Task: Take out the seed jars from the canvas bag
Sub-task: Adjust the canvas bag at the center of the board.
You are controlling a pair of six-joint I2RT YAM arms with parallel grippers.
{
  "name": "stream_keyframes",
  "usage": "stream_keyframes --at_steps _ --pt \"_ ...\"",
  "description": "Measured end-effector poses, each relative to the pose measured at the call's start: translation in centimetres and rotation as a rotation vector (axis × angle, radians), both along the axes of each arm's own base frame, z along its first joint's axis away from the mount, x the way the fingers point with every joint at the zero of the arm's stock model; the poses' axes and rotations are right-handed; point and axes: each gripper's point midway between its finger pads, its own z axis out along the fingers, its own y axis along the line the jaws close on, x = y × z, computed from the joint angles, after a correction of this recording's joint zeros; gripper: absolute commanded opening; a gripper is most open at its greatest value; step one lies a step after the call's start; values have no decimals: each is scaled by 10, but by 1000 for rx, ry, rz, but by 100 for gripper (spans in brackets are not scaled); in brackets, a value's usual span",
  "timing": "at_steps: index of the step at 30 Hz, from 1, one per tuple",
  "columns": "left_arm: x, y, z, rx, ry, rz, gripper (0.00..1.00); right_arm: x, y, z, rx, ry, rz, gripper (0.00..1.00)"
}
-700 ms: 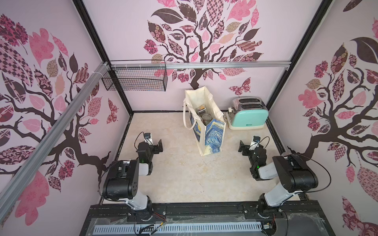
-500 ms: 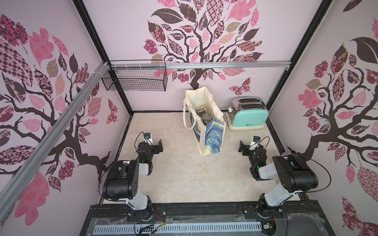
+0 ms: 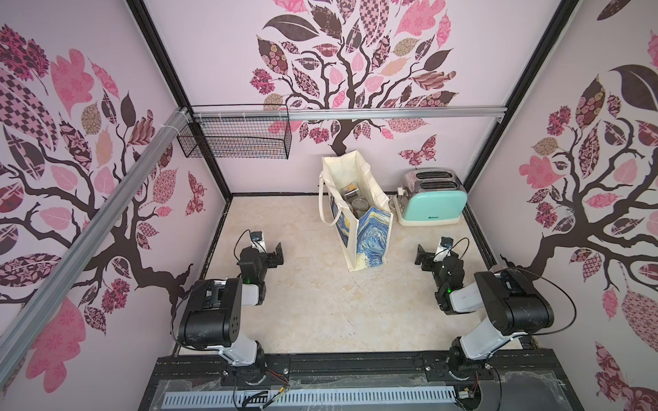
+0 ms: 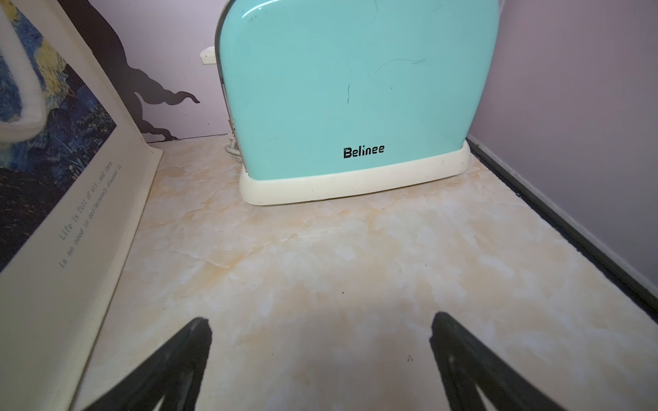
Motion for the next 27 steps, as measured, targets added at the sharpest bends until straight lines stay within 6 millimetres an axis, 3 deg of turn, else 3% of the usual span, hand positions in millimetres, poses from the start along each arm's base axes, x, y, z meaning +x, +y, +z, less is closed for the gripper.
stream_keyframes --at_steps 18,24,27 --pt "0 0 3 1 -15 1 98 -1 0 1 1 -6 0 99" --pt "-1 1 -1 1 2 3 98 -32 -1 23 5 -98 5 99" --pt "-2 1 -3 0 9 3 98 -42 5 52 7 -179 45 99"
